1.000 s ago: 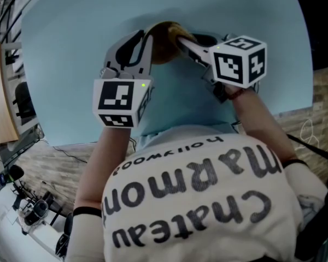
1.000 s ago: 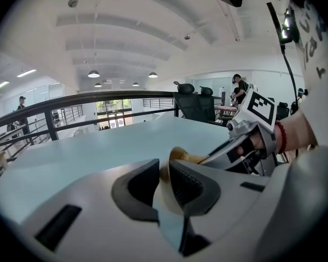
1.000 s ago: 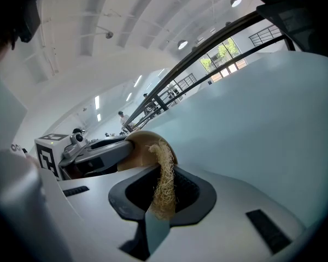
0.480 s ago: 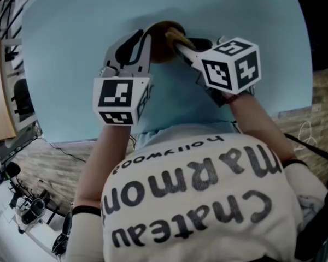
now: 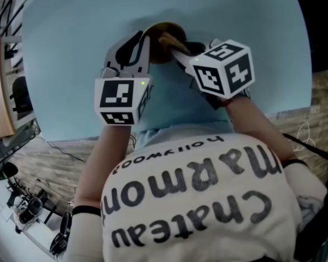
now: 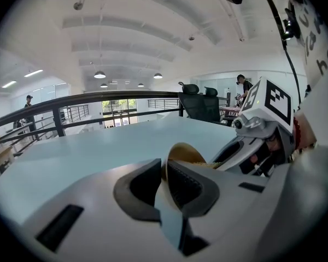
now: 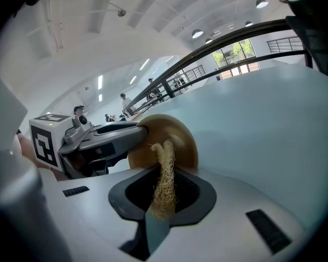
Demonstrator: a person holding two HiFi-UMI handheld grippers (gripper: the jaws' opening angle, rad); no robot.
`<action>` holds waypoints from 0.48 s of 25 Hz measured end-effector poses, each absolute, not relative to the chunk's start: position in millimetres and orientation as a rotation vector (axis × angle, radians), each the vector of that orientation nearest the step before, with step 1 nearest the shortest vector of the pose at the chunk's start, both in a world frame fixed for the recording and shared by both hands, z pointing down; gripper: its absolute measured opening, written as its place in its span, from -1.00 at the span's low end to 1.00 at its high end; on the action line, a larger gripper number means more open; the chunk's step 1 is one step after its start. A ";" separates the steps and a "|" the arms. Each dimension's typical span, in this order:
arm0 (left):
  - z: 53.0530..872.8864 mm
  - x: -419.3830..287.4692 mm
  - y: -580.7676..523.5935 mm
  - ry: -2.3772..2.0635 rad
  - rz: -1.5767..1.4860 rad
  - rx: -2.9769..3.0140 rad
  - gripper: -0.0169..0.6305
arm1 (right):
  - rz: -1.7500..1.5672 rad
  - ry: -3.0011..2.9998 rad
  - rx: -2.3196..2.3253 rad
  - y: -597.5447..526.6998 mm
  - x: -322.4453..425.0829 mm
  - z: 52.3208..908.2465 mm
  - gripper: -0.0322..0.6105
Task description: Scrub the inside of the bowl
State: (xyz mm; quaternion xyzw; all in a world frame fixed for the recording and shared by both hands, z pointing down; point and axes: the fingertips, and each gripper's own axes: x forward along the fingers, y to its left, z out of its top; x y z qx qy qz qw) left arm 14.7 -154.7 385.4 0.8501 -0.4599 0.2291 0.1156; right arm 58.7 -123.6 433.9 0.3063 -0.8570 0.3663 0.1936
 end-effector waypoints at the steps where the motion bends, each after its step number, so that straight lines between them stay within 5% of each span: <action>1: 385.1 14.7 -155.3 -1.350 0.672 2.493 -0.85 | 1.028 -2.408 0.850 -122.8 56.5 433.7 -0.71; 12: 389.4 5.6 -159.2 -1.376 0.692 2.455 -0.88 | 1.079 -2.450 0.755 -118.7 33.8 426.4 -0.71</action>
